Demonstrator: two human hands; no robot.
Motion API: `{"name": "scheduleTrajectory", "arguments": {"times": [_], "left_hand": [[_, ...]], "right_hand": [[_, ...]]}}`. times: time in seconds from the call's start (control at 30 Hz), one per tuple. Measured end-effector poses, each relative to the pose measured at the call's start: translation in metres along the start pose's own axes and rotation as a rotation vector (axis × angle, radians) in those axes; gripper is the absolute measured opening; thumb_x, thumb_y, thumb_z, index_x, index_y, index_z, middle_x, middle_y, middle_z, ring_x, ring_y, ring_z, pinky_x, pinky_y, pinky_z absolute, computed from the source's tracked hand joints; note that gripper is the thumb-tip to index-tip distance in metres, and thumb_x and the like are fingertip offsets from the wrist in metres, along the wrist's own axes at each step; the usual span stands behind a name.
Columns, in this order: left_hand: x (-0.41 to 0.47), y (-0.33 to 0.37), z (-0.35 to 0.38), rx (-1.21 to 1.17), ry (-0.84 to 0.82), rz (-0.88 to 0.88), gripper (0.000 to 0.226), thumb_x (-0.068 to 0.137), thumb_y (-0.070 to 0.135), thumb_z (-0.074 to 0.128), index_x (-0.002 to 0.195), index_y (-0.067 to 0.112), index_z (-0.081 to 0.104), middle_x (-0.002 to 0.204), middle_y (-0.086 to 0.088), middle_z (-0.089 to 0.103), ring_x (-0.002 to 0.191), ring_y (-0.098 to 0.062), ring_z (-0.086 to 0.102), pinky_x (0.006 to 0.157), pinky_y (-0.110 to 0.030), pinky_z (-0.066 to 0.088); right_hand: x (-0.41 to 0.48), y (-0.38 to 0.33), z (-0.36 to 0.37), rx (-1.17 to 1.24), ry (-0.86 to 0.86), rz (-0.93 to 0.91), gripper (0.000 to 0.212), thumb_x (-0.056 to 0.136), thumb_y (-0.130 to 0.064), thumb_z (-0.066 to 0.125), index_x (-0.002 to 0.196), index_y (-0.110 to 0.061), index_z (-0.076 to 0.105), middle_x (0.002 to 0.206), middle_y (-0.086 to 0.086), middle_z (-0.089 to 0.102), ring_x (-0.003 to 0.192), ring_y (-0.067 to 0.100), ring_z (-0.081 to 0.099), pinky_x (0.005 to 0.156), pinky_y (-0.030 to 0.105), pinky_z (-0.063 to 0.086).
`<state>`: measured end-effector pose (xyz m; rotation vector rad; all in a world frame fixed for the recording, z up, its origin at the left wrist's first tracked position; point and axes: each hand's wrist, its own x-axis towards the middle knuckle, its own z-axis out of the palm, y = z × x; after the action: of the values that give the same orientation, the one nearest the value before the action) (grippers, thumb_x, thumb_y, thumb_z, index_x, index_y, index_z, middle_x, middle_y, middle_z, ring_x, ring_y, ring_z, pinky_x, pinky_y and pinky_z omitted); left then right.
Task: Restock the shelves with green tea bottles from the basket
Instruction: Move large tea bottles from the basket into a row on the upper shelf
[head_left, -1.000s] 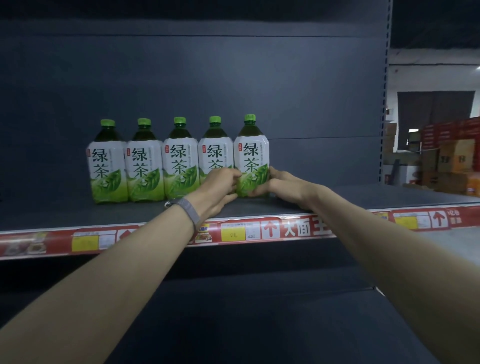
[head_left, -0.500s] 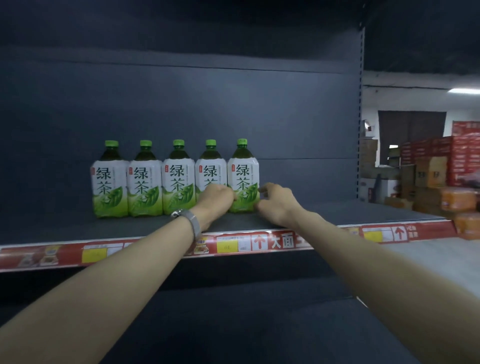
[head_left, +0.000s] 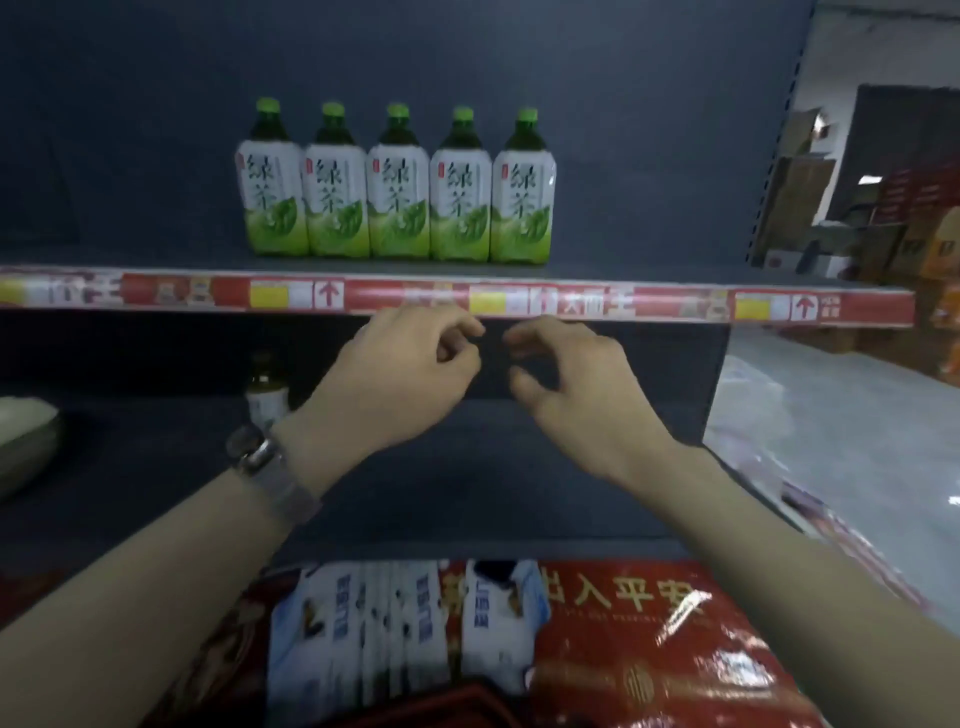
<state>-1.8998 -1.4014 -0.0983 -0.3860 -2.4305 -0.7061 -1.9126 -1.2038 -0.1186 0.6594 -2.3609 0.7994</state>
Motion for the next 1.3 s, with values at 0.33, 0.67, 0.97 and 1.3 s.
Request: {"name": "scheduleTrajectory", "arguments": {"times": [0.33,0.67,0.97,1.3], "left_hand": [[-0.204,-0.066,0.096,0.266,-0.404,-0.328,0.021,0.094,0.044,0.049,0.095,0.031,0.066,0.099,0.007,0.069,0.097,-0.024,0.068,0.069,-0.035,0.053],[-0.341,-0.118,0.163,0.192,-0.830,-0.711,0.034,0.095,0.043,0.056,0.126,0.032,0.068,0.129,-0.008,0.065,0.119,-0.033,0.064,0.098,-0.040,0.054],[-0.364,-0.128,0.227,0.116,-0.893,-0.832,0.040,0.093,0.041,0.057,0.115,0.010,0.066,0.129,-0.020,0.062,0.115,-0.040,0.065,0.094,-0.037,0.053],[-0.344,-0.137,0.276,-0.206,-0.734,-1.244,0.087,0.100,0.056,0.058,0.164,0.008,0.022,0.160,-0.012,0.041,0.117,-0.033,0.068,0.077,-0.040,0.066]], "right_hand": [[-0.166,0.015,0.121,-0.166,-0.515,0.141,0.032,0.097,-0.041,0.060,0.123,-0.023,0.068,0.119,0.001,0.070,0.118,0.028,0.060,0.095,0.041,0.048],[-0.271,0.042,0.218,-0.098,-1.061,0.394,0.051,0.091,-0.046,0.061,0.138,-0.024,0.060,0.138,0.014,0.064,0.129,0.038,0.061,0.105,0.043,0.052],[-0.309,0.063,0.251,-0.126,-1.339,0.437,0.043,0.098,-0.029,0.062,0.137,-0.012,0.063,0.137,0.018,0.068,0.127,0.038,0.065,0.096,0.035,0.050],[-0.338,0.082,0.279,-0.118,-1.373,0.475,0.061,0.097,-0.027,0.069,0.151,-0.007,0.051,0.153,0.020,0.052,0.138,0.035,0.055,0.103,0.032,0.048]]}}
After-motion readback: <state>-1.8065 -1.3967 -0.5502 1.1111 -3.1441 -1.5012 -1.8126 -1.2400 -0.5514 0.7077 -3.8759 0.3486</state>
